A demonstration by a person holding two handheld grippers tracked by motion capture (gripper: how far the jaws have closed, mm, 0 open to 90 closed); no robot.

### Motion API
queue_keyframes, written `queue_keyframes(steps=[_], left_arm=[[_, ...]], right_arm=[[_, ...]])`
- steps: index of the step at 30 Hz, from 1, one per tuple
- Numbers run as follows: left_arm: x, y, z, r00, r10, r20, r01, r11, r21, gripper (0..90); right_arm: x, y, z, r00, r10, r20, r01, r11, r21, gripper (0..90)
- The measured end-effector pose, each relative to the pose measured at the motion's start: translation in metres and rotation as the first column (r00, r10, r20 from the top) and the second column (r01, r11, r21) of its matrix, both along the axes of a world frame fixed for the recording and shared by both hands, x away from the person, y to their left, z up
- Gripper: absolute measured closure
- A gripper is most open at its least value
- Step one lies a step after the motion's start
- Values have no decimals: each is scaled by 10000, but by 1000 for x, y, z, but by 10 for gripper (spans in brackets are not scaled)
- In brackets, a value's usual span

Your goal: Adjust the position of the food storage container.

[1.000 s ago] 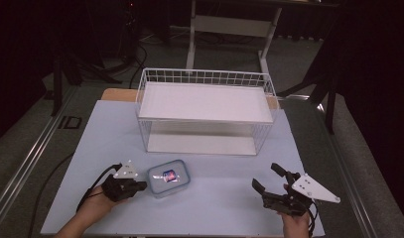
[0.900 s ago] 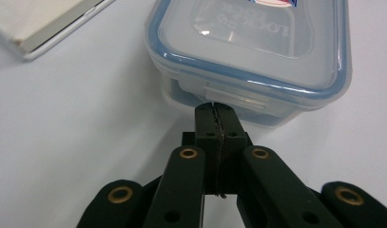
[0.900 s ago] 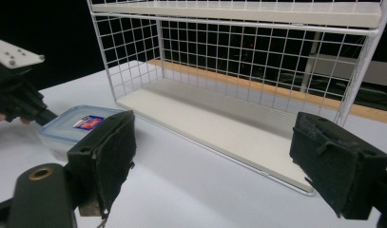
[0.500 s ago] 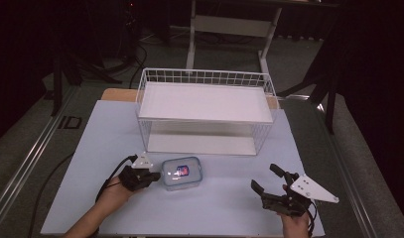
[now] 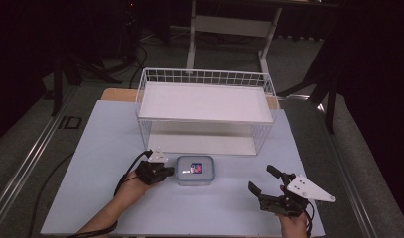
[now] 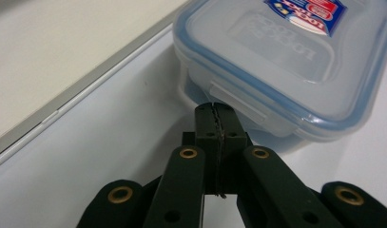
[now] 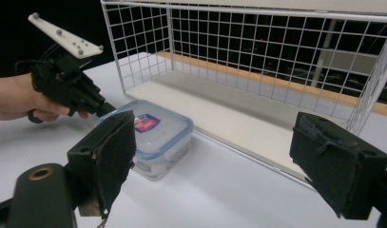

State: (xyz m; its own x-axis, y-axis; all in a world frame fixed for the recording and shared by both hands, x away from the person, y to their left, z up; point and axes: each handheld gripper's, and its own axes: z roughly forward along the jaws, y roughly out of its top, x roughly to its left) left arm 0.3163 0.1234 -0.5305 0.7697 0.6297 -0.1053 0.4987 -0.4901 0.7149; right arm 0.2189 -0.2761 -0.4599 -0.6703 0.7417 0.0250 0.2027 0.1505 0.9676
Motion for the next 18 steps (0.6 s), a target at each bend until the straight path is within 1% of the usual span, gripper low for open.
queue_keyframes(steps=[2, 6, 7, 9, 15, 16, 17, 18], left_arm=[[2, -3, 0, 9999, 87, 123, -88, 9999, 63, 900], [6, -9, -1, 9999, 121, -46, -121, 9999, -99, 900], [6, -11, -2, 9999, 114, -99, -116, 9997, -192, 900], [4, -13, -1, 9999, -89, -99, 88, 9999, -119, 900], [1, -15, -1, 9998, -182, -98, 181, 9998, -115, 900], [1, -16, -1, 9997, -219, -87, 217, 9996, -156, 900], [1, -17, -1, 9993, -306, -197, 299, 9989, -356, 900], [0, -19, 0, 9992, -336, -206, 328, 9987, -395, 900]], right_arm=[[0, 1, -1, 10000, 71, -66, -72, 10000, -35, 154], [1, 2, -1, 9998, 168, -63, -169, 9997, -148, 155], [1, 2, -1, 9998, 183, -67, -184, 9997, -144, 155], [1, 2, -2, 9998, 195, -67, -196, 9997, -147, 155], [2, 0, -2, 9997, 185, -136, -186, 9998, -94, 155], [2, 0, -2, 9997, 183, -132, -184, 9998, -104, 155], [2, 1, -2, 9998, 173, -90, -174, 9997, -149, 154], [2, 1, -2, 9998, 189, -80, -190, 9997, -152, 154]])
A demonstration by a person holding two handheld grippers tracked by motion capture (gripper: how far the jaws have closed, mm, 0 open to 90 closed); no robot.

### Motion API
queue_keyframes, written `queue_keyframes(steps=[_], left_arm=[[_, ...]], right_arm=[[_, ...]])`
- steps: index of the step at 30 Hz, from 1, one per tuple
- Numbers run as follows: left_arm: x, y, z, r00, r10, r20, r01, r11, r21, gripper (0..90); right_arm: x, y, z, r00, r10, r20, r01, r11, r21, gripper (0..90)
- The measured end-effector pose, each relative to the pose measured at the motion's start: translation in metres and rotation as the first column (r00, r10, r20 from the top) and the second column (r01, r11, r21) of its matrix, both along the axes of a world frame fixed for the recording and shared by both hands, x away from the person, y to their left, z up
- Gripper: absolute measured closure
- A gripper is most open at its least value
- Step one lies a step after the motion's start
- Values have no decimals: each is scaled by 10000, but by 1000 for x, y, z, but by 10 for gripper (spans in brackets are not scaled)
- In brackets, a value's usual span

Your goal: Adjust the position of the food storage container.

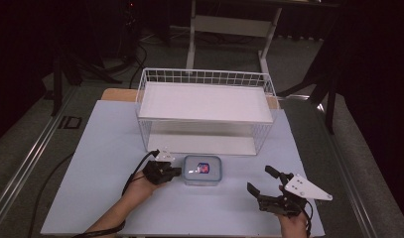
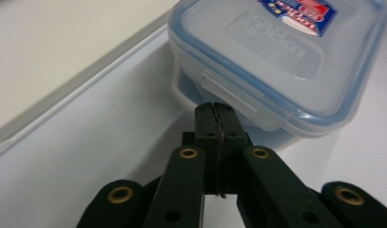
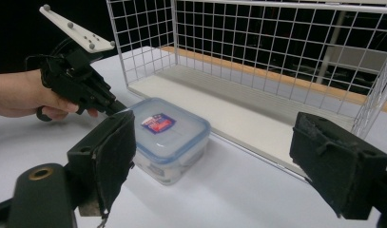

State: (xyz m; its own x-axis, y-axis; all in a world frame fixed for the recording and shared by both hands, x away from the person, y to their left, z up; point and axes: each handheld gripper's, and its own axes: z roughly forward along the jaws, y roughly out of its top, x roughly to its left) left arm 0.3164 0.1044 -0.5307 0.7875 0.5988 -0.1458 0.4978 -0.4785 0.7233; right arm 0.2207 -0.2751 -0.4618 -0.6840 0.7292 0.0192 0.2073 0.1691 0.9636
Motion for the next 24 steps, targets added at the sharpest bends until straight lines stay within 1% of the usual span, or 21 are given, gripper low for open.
queue_keyframes(steps=[2, 3, 5, 9, 11, 13, 14, 15, 17, 18, 21, 22, 23, 24], left_arm=[[-2, -6, 2, 9998, -149, 150, 146, 9997, 176, 900], [-2, -8, 2, 9998, -180, 101, 179, 9998, 107, 900], [-3, -11, 3, 9994, -300, 161, 298, 9994, 156, 900], [-2, -12, 3, 9996, -231, 144, 229, 9997, 120, 900], [0, -13, 3, 9997, -183, 164, 180, 9997, 179, 900], [3, -14, 4, 9999, -87, 95, 87, 10000, 29, 900], [4, -15, 4, 9999, -48, 128, 48, 10000, -25, 900], [5, -17, 4, 9999, -82, 96, 83, 10000, -30, 900], [6, -20, 4, 9998, -129, 158, 127, 9999, 109, 900], [7, -22, 4, 9999, -125, 116, 124, 9999, 57, 900], [7, -23, 5, 9998, -114, 132, 112, 9999, 111, 900], [7, -21, 6, 9999, -143, 87, 143, 9999, 45, 900], [5, -19, 7, 9998, -163, 107, 163, 9999, 57, 880], [4, -17, 8, 9997, -195, 133, 195, 9998, -2, 836]], right_arm=[[0, 0, 0, 10000, -1, 15, 1, 10000, -29, 155], [0, 0, 0, 10000, 5, 31, -5, 10000, -29, 154], [0, 1, 0, 10000, 8, 7, -8, 10000, -49, 155], [-1, 0, 0, 10000, 4, 9, -4, 10000, -36, 155], [0, 0, 0, 10000, 4, -4, -4, 10000, -17, 155], [0, 1, -1, 10000, 3, -25, -4, 10000, -42, 155], [0, 1, -1, 10000, 33, -33, -33, 10000, -30, 155], [-1, 1, -1, 10000, 41, -31, -41, 10000, -58, 154], [-1, 2, 0, 10000, 48, -4, -48, 10000, -68, 154], [-1, 1, 0, 10000, 60, -11, -60, 10000, -63, 155], [-1, 1, -1, 10000, 43, -22, -43, 10000, -69, 154], [-1, 0, -1, 10000, 37, -46, -37, 10000, -50, 155], [-1, 0, -1, 10000, 19, -90, -19, 10000, -18, 155], [-1, -1, -1, 10000, 5, -79, -5, 10000, -21, 154]])
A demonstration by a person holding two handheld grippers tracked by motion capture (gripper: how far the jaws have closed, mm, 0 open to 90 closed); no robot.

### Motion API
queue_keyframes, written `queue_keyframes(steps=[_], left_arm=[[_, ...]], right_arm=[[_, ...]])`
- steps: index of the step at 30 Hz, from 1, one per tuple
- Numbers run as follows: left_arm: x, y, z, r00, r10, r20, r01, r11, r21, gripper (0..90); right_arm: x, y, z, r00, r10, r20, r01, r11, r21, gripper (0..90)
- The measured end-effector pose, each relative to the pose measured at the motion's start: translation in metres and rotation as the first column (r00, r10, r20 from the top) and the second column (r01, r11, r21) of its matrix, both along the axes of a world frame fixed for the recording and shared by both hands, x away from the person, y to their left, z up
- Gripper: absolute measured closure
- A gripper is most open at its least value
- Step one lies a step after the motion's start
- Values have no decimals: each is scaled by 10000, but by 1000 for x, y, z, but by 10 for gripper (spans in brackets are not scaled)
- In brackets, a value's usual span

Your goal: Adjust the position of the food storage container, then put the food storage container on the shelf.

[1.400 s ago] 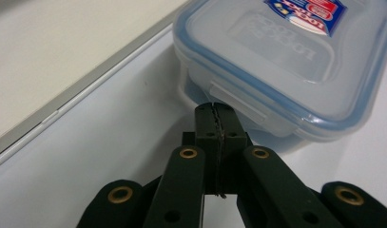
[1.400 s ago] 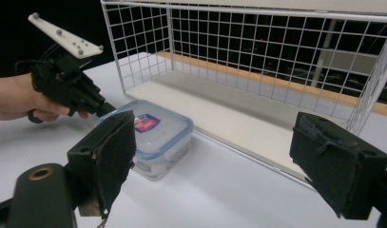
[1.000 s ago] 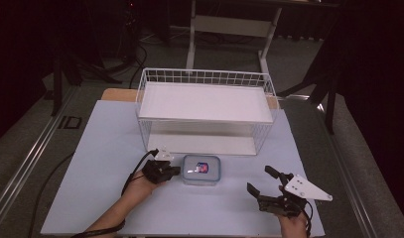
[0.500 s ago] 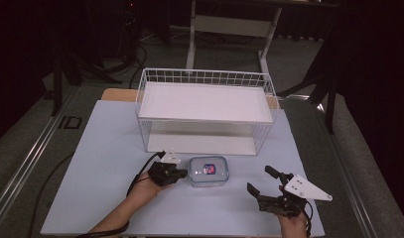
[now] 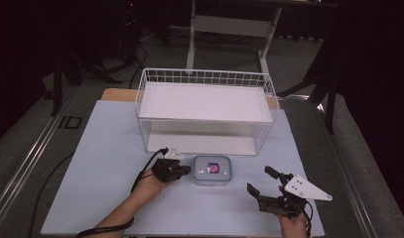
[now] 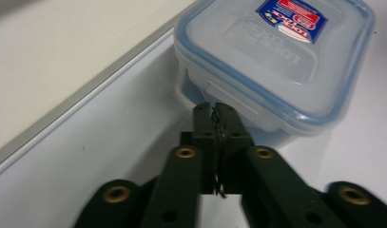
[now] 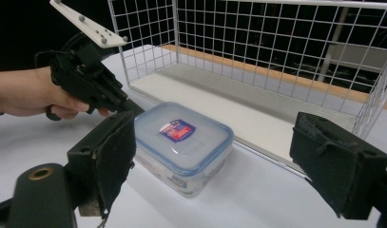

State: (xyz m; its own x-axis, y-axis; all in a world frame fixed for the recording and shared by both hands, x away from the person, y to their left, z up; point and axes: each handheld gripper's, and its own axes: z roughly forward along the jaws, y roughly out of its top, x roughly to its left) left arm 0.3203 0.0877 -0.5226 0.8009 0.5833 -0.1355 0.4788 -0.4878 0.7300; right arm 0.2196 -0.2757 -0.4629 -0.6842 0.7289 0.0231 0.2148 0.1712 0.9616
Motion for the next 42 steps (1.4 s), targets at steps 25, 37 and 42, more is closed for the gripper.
queue_keyframes(steps=[25, 37, 42], left_arm=[[-61, 43, 54, 9955, 188, 930, 102, 9532, -3023, 23], [-51, 33, 76, 9976, 369, 582, -186, 9574, -2881, 31], [-41, 24, 76, 9991, 385, 167, -312, 9480, -3169, 28]], right_arm=[[-5, 18, 13, 9970, 771, 85, -765, 9957, -530, 155], [18, 39, 25, 9955, 768, -549, -832, 9887, -1251, 170], [32, 48, 22, 9924, 968, -753, -1042, 9895, -1003, 170]])
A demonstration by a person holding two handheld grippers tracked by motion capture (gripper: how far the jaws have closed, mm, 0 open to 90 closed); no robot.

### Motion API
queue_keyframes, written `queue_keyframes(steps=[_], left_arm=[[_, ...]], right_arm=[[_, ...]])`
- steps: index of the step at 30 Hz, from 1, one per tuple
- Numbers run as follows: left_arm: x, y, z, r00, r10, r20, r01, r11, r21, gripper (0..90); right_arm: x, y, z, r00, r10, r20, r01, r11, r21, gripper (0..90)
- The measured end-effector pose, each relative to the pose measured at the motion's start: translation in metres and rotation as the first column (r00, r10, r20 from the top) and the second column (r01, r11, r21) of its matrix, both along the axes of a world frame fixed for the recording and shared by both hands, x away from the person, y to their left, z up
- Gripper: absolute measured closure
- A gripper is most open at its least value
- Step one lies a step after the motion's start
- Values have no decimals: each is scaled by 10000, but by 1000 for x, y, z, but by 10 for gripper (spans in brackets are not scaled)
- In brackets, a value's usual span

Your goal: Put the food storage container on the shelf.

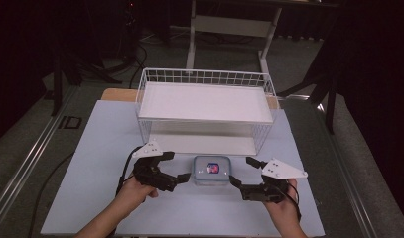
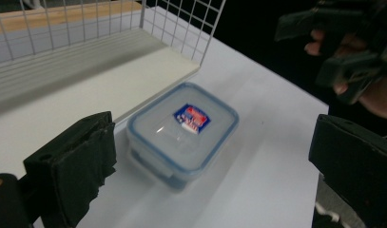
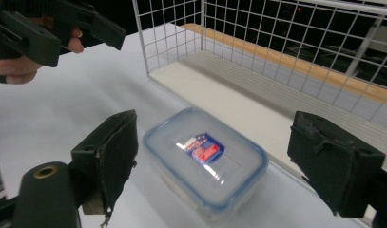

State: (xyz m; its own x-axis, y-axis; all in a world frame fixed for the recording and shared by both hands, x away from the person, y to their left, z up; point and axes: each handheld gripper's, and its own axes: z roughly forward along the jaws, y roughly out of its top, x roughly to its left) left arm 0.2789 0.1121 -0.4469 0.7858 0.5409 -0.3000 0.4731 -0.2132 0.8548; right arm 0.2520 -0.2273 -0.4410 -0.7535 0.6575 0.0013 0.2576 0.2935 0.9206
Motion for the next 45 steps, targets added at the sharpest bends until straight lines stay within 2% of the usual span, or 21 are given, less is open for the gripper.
queue_keyframes(steps=[2, 5, 11, 12, 15, 17, 19, 20, 21, 22, 23, 25, 26, 27, 28, 29, 32, 35, 36, 41, 45], left_arm=[[4, -4, 0, 9999, -65, -137, 64, 9999, -97, 28], [9, -12, 1, 9998, -137, -173, 138, 9999, 56, 28], [22, -23, -5, 9977, -5, -674, 17, 9999, 165, 28], [28, -28, -9, 9958, 24, -916, -10, 9999, 157, 28], [32, -32, -13, 9940, 115, -1092, -100, 9998, 143, 29], [37, -36, -18, 9902, 311, -1364, -276, 9993, 271, 29], [41, -38, -23, 9861, 435, -1604, -403, 9989, 228, 29], [46, -38, -29, 9786, 532, -1987, -535, 9986, 36, 30], [46, -38, -29, 9786, 532, -1987, -535, 9986, 36, 30], [49, -39, -32, 9734, 686, -2185, -705, 9975, -9, 30], [51, -39, -36, 9692, 681, -2365, -709, 9975, -33, 31], [53, -39, -41, 9616, 793, -2626, -815, 9967, 24, 31], [55, -41, -46, 9539, 848, -2877, -867, 9962, 59, 34], [55, -41, -46, 9539, 848, -2877, -867, 9962, 59, 35], [55, -42, -50, 9497, 852, -3015, -861, 9962, 103, 35], [56, -43, -51, 9490, 908, -3019, -903, 9958, 157, 38], [58, -43, -59, 9326, 997, -3469, -1044, 9945, 52, 48], [60, -44, -65, 9195, 1007, -3801, -1070, 9942, 44, 51], [60, -44, -67, 9101, 1031, -4013, -1085, 9941, 93, 51], [62, -45, -75, 8828, 1020, -4586, -1151, 9934, -7, 52], [63, -42, -79, 8724, 1075, -4769, -1244, 9922, -40, 118]], right_arm=[[6, 3, -2, 10000, -34, 49, 34, 9999, -137, 168], [15, 6, -5, 9991, 247, -350, -237, 9993, 278, 156], [30, 9, -8, 9927, -152, -1197, 162, 9998, 72, 133], [37, 7, -9, 9855, -356, -1660, 379, 9992, 106, 119], [43, 6, -11, 9816, -447, -1856, 497, 9985, 227, 114], [52, 3, -15, 9664, -540, -2515, 684, 9965, 489, 114], [55, 3, -17, 9614, -561, -2693, 727, 9960, 518, 114], [62, 1, -23, 9404, -602, -3347, 887, 9935, 707, 114], [62, 1, -23, 9404, -602, -3347, 887, 9935, 707, 114], [64, 0, -26, 9316, -601, -3585, 936, 9927, 767, 115], [70, -2, -33, 9046, -566, -4226, 1080, 9892, 988, 134], [71, -2, -35, 8972, -587, -4377, 1135, 9885, 1000, 134], [75, -4, -42, 8737, -627, -4825, 1257, 9871, 995, 137], [75, -4, -42, 8737, -627, -4825, 1257, 9871, 995, 137], [77, -5, -45, 8631, -607, -5013, 1326, 9852, 1090, 138], [79, -6, -50, 8335, -601, -5493, 1534, 9801, 1256, 141], [79, -6, -55, 8017, -682, -5938, 1702, 9784, 1174, 166], [81, -6, -60, 7775, -683, -6251, 1768, 9777, 1130, 187], [82, -6, -61, 7696, -652, -6351, 1768, 9776, 1138, 188], [87, -5, -73, 7137, -577, -6981, 1897, 9753, 1134, 220], [90, -4, -82, 6804, -384, -7318, 1907, 9735, 1263, 257]])
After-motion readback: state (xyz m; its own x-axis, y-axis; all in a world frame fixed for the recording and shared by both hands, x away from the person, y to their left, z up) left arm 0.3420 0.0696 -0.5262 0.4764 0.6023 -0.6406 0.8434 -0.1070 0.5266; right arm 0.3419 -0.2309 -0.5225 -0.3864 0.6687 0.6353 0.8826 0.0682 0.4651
